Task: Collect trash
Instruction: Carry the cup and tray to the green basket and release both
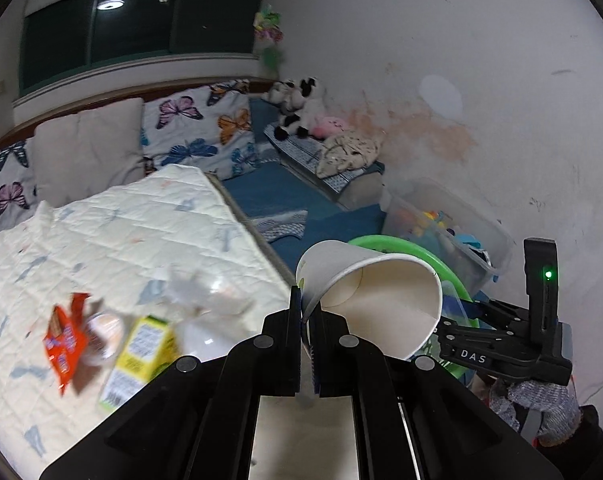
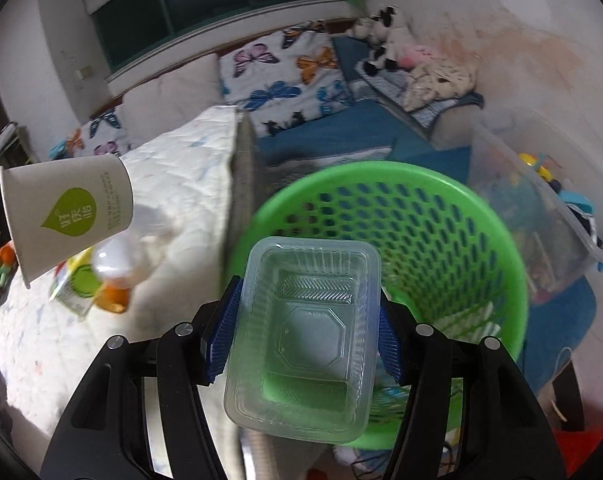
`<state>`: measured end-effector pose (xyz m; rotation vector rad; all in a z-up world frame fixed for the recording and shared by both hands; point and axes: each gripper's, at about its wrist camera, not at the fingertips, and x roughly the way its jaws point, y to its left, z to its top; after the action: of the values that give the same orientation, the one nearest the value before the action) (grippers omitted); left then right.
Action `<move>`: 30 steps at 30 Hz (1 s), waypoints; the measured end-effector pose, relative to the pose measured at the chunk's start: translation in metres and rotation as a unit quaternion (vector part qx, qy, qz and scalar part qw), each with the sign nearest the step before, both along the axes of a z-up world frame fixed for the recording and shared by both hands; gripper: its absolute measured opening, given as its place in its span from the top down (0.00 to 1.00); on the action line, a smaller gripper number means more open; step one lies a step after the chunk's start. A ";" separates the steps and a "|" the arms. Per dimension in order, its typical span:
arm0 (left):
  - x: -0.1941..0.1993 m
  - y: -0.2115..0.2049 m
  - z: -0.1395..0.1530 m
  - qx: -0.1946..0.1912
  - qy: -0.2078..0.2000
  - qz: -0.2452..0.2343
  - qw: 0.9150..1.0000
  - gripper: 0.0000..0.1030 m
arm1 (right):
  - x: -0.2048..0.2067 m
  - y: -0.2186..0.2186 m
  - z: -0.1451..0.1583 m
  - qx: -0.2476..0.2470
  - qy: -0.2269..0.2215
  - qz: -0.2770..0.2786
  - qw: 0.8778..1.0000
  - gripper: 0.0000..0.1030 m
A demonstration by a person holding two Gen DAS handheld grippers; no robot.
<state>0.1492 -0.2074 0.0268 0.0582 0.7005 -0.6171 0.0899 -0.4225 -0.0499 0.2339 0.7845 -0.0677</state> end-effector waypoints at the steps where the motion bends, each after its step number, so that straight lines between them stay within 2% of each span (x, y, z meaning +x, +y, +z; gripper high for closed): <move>1: 0.004 -0.008 -0.002 -0.001 0.005 -0.005 1.000 0.96 | 0.000 -0.004 -0.002 -0.002 0.001 -0.004 1.000 0.40; 5: 0.012 -0.028 -0.007 -0.001 0.014 -0.019 1.000 0.96 | -0.002 -0.022 -0.010 0.002 0.007 -0.022 1.000 0.40; 10: 0.021 -0.055 -0.015 0.008 0.021 -0.036 0.999 0.96 | -0.004 -0.037 -0.014 0.009 0.009 -0.038 0.999 0.33; 17: 0.026 -0.086 -0.030 0.022 0.029 -0.057 0.998 0.96 | -0.019 -0.043 -0.007 0.004 -0.004 -0.053 0.999 0.33; 23: 0.027 -0.106 -0.047 0.028 0.051 -0.073 0.996 0.95 | -0.038 -0.043 0.000 0.000 -0.020 -0.062 0.998 0.32; 27: 0.023 -0.114 -0.055 0.033 0.051 -0.081 0.995 0.78 | -0.046 -0.044 0.002 0.005 -0.024 -0.066 0.998 0.32; 28: 0.022 -0.115 -0.057 0.033 0.050 -0.083 0.995 0.69 | -0.048 -0.044 0.002 0.007 -0.024 -0.067 0.997 0.32; 30: 0.020 -0.115 -0.058 0.033 0.047 -0.082 0.995 0.57 | -0.050 -0.043 0.002 0.008 -0.024 -0.066 0.997 0.32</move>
<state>0.1691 -0.3221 -0.0312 0.1499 0.8121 -0.7569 0.0400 -0.4657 -0.0480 0.3023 0.7206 -0.1798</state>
